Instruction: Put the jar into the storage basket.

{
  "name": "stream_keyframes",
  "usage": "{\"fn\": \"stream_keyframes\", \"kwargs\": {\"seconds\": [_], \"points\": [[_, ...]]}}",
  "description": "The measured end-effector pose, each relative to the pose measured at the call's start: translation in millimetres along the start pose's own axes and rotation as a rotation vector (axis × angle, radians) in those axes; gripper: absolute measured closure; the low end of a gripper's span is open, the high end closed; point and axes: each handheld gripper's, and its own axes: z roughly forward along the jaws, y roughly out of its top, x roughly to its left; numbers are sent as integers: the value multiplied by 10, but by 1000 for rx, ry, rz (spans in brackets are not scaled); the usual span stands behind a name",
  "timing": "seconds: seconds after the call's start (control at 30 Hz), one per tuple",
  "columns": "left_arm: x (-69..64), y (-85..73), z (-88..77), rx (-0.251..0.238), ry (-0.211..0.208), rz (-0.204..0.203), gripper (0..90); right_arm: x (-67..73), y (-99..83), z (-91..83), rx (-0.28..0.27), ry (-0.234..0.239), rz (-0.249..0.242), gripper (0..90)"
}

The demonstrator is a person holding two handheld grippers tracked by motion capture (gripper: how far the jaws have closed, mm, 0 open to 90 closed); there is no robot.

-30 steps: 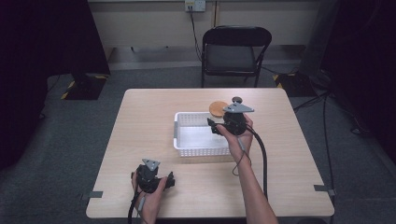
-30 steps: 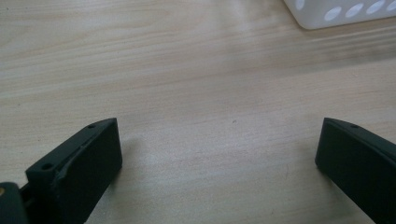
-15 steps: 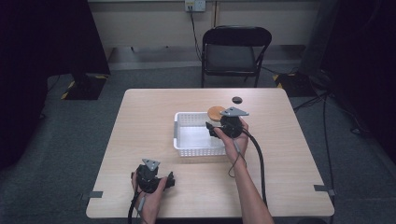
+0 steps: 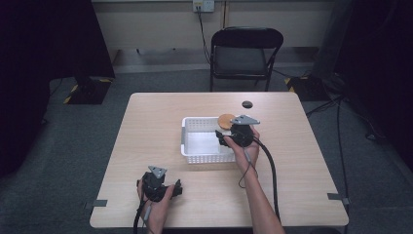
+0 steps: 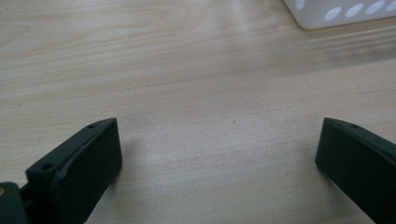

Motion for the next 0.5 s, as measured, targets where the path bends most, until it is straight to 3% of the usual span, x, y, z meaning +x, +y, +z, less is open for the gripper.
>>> {"fn": "stream_keyframes", "kwargs": {"seconds": [0.5], "points": [[0,0,0,0,0,0,1,32,-22,-36,17,-17,4,252]]}}
